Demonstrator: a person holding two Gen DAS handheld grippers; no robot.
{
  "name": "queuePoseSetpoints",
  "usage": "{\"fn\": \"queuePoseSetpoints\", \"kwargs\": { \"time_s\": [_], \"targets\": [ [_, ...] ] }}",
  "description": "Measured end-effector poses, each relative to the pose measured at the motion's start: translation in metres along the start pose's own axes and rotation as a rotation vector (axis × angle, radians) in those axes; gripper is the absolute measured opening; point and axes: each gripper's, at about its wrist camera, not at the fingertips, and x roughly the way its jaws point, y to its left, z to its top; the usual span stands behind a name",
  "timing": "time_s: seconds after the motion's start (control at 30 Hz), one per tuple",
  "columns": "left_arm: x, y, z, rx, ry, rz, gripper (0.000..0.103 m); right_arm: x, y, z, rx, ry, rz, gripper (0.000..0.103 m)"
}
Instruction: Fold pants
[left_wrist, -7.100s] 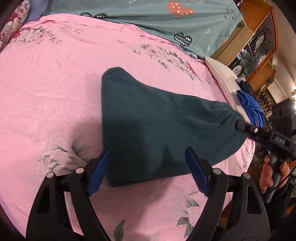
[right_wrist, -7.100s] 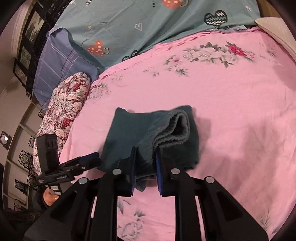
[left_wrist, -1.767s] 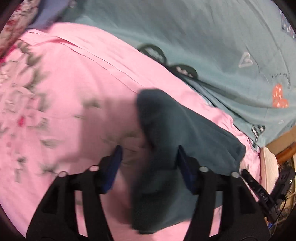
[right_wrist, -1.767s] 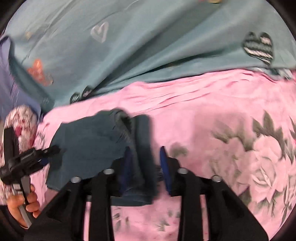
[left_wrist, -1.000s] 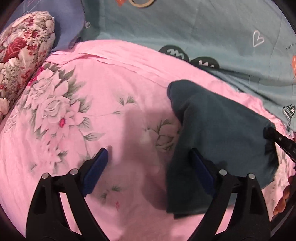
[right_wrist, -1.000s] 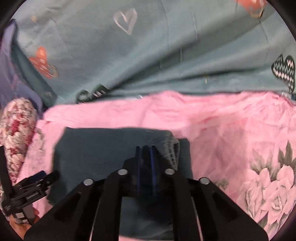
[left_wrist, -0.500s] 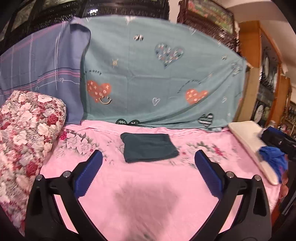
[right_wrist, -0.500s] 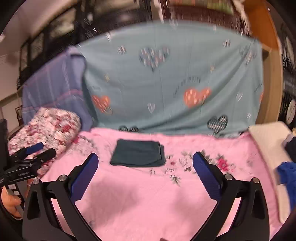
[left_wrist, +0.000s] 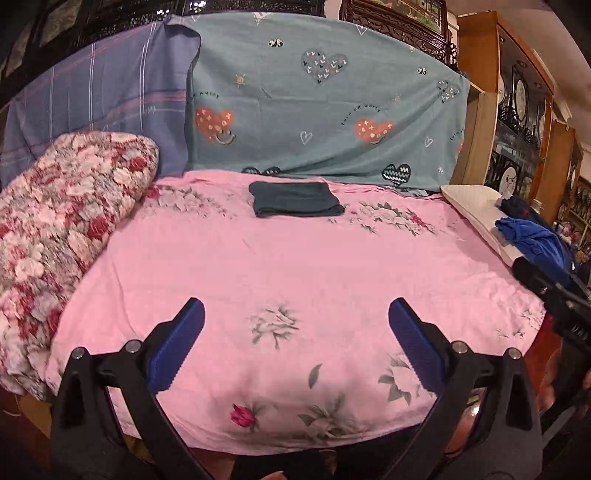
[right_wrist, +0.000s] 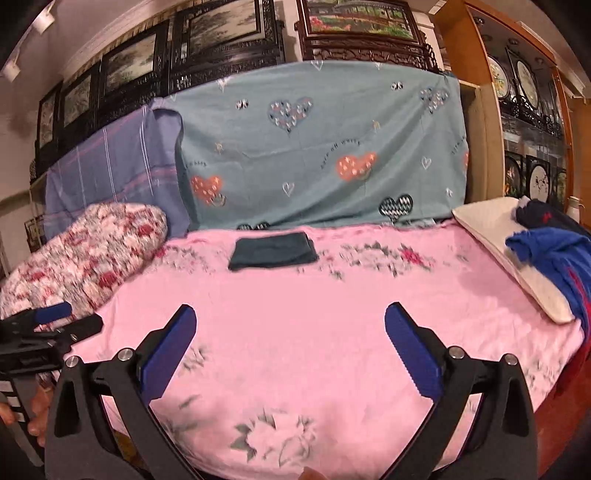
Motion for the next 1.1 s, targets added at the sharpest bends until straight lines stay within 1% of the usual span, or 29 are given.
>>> {"fn": "queuePoseSetpoints", "kwargs": {
  "time_s": [0.07, 0.1, 0.17, 0.27, 0.33, 0.43, 0.5, 0.57, 0.7, 0.83, 1.0, 1.1],
  "targets": [
    [0.007, 0.001, -0.01, -0.015, 0.037, 0.009, 0.101, 0.007, 0.003, -0.011, -0.023, 0.048, -0.018, 0.102],
    [0.009, 0.001, -0.013, -0.014, 0.044, 0.02, 0.101, 0.007, 0.003, -0.014, -0.025, 0.055, -0.018, 0.102],
    [0.013, 0.001, -0.016, -0.005, 0.042, 0.042, 0.101, 0.003, 0.003, -0.015, -0.028, 0.043, -0.013, 0.102],
    [0.023, 0.002, -0.017, -0.005, 0.059, 0.077, 0.101, -0.003, 0.006, -0.015, -0.061, 0.0, -0.052, 0.102],
    [0.029, 0.005, -0.017, -0.01, 0.071, 0.096, 0.101, -0.001, 0.006, -0.017, -0.065, 0.004, -0.052, 0.102],
    [0.031, 0.008, -0.017, -0.004, 0.049, 0.146, 0.101, 0.005, 0.005, -0.02, -0.069, 0.019, -0.053, 0.102],
    [0.031, 0.005, -0.015, 0.027, 0.016, 0.217, 0.101, 0.009, 0.002, -0.022, -0.058, 0.027, -0.055, 0.102],
    [0.032, 0.004, -0.016, 0.051, -0.001, 0.246, 0.101, 0.012, -0.001, -0.024, -0.049, 0.037, -0.056, 0.102],
    [0.031, 0.002, -0.015, 0.054, -0.01, 0.241, 0.101, 0.016, -0.002, -0.028, -0.055, 0.044, -0.064, 0.102],
    [0.032, 0.004, -0.013, 0.038, -0.01, 0.265, 0.101, 0.018, -0.002, -0.03, -0.058, 0.05, -0.064, 0.102],
    [0.036, 0.004, -0.012, 0.042, 0.022, 0.272, 0.101, 0.019, -0.005, -0.031, -0.049, 0.054, -0.061, 0.102],
    [0.036, 0.003, -0.012, 0.04, 0.026, 0.273, 0.101, 0.019, -0.006, -0.031, -0.047, 0.056, -0.061, 0.102]
  ]
}}
